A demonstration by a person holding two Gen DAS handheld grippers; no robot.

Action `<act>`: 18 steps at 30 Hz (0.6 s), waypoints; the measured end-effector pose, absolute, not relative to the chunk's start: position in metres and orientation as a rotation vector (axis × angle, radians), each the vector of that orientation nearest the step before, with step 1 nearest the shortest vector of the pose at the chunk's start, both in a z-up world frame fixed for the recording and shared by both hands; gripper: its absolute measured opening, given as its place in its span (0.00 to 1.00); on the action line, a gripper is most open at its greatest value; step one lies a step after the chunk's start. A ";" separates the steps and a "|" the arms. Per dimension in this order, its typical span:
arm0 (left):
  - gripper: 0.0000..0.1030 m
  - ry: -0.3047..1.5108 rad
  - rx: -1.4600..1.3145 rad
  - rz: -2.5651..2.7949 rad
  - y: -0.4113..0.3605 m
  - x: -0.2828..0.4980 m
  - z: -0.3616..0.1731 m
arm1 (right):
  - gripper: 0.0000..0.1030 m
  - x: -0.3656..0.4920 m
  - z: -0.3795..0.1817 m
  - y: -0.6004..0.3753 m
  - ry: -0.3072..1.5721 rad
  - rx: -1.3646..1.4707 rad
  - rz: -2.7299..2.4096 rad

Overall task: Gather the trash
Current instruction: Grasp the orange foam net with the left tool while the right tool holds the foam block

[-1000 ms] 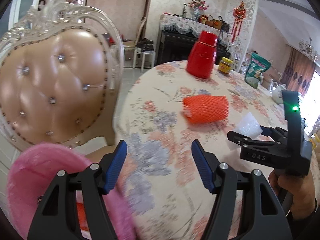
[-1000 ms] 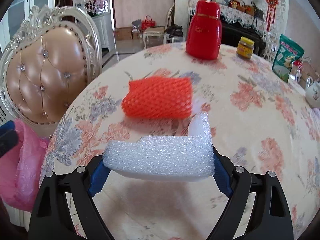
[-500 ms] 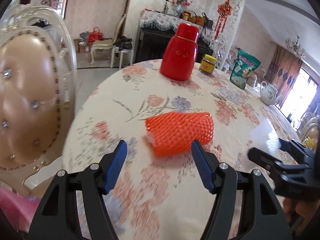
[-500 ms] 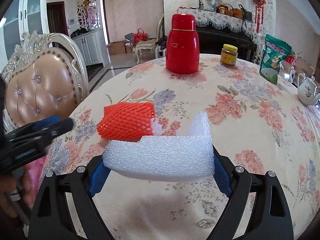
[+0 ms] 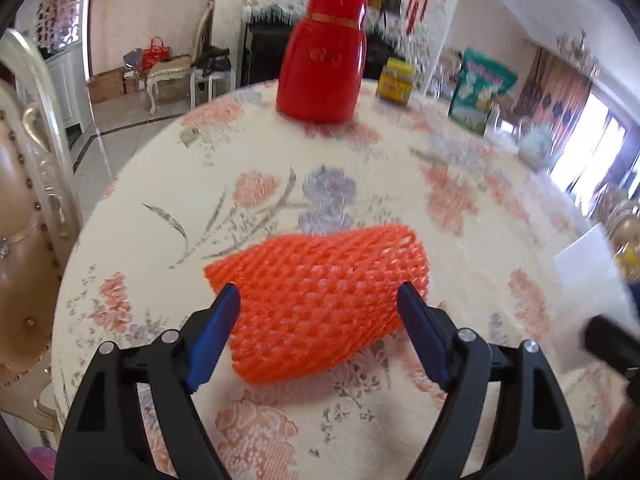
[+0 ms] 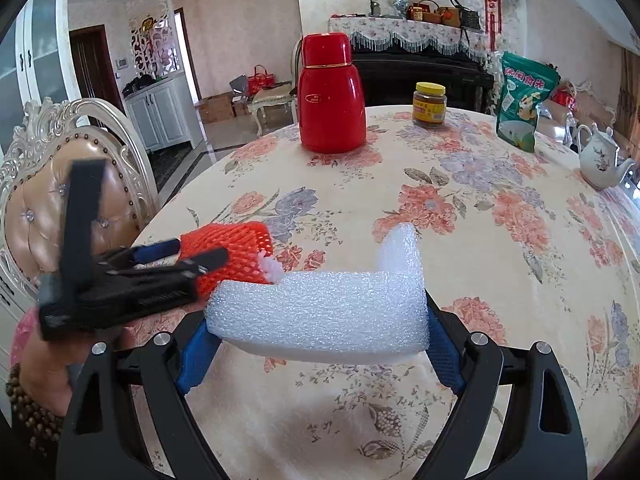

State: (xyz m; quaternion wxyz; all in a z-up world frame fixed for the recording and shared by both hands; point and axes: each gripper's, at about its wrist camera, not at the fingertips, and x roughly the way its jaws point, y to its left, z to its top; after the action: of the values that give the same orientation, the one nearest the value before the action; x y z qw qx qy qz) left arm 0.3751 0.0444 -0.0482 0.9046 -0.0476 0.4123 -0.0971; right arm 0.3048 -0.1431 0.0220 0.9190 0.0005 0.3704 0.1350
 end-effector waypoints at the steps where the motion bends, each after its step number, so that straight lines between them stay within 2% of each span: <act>1: 0.76 0.881 -0.085 -0.196 0.042 0.380 -0.055 | 0.80 0.305 0.022 -0.143 0.764 0.003 0.278; 2: 0.75 0.890 -0.080 -0.198 0.041 0.380 -0.058 | 0.80 0.305 0.021 -0.143 0.766 0.002 0.278; 3: 0.67 0.891 -0.074 -0.204 0.039 0.381 -0.060 | 0.80 0.304 0.021 -0.142 0.765 -0.001 0.278; 4: 0.55 0.896 -0.064 -0.204 0.038 0.382 -0.061 | 0.80 0.305 0.021 -0.142 0.765 -0.002 0.277; 5: 0.49 0.899 -0.059 -0.197 0.038 0.381 -0.061 | 0.80 0.305 0.021 -0.142 0.766 0.001 0.278; 6: 0.37 0.902 -0.062 -0.200 0.039 0.382 -0.061 | 0.80 0.305 0.021 -0.142 0.767 0.001 0.277; 10: 0.20 0.904 -0.046 -0.214 0.035 0.377 -0.056 | 0.80 0.304 0.021 -0.139 0.768 -0.006 0.275; 18: 0.18 0.860 -0.043 -0.188 0.048 0.340 -0.030 | 0.80 0.300 0.027 -0.136 0.755 -0.022 0.282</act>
State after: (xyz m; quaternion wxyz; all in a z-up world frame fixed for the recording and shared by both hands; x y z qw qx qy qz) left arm 0.3399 0.0482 -0.0304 0.9045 -0.0206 0.4162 -0.0910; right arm 0.3000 -0.1358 0.0267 0.9197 -0.0109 0.3676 0.1373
